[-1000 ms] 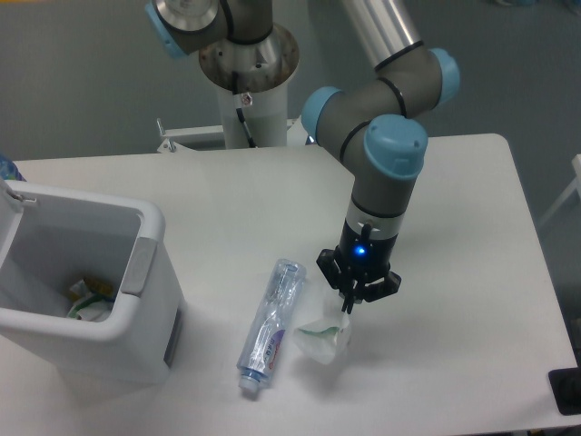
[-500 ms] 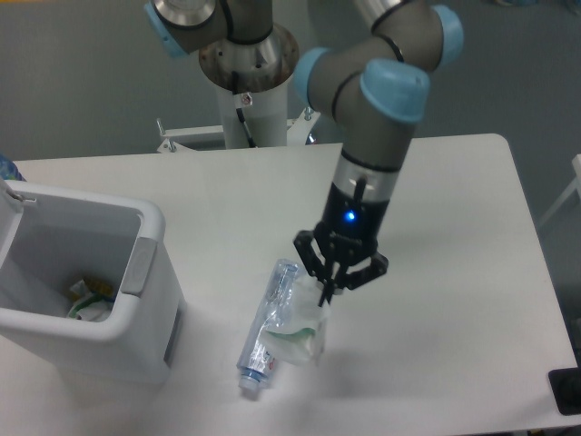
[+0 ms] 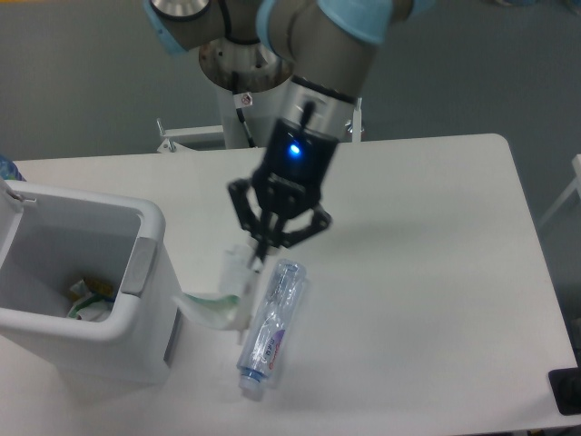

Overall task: Place the trash in the trash can
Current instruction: 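Lift the tissue and carry it over the white bin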

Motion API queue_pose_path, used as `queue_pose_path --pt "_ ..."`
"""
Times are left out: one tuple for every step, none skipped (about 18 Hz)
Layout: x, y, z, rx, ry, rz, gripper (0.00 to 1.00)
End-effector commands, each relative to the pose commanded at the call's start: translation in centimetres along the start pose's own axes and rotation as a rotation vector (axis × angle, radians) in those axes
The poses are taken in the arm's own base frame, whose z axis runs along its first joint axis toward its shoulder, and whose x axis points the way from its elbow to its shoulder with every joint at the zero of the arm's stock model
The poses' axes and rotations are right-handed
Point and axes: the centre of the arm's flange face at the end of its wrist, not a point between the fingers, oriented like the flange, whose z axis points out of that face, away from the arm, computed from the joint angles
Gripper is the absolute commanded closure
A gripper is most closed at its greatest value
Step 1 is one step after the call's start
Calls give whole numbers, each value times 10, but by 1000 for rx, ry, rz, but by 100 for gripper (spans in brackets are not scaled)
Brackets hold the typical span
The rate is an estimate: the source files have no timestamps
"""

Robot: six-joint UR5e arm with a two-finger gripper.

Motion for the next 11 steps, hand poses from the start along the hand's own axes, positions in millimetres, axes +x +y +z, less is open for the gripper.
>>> queue_pose_path --pt "14 -6 0 5 11 3 100" --pt "27 -11 2 6 26 12 100" --pt "40 -14 6 5 42 16 100" --pt "50 -17 10 3 57 26 100" --pt "58 -19 14 2 70 36 100" --pt "64 -20 17 1 80 44 100" --pt "68 -22 18 2 87 51 100" --pt "73 -22 21 0 95 56 100" --pt "76 -22 25 -5 105 59 96" --pt "83 -22 31 -7 123 68 63" --pt "87 -20 35 -7 141 74 22"
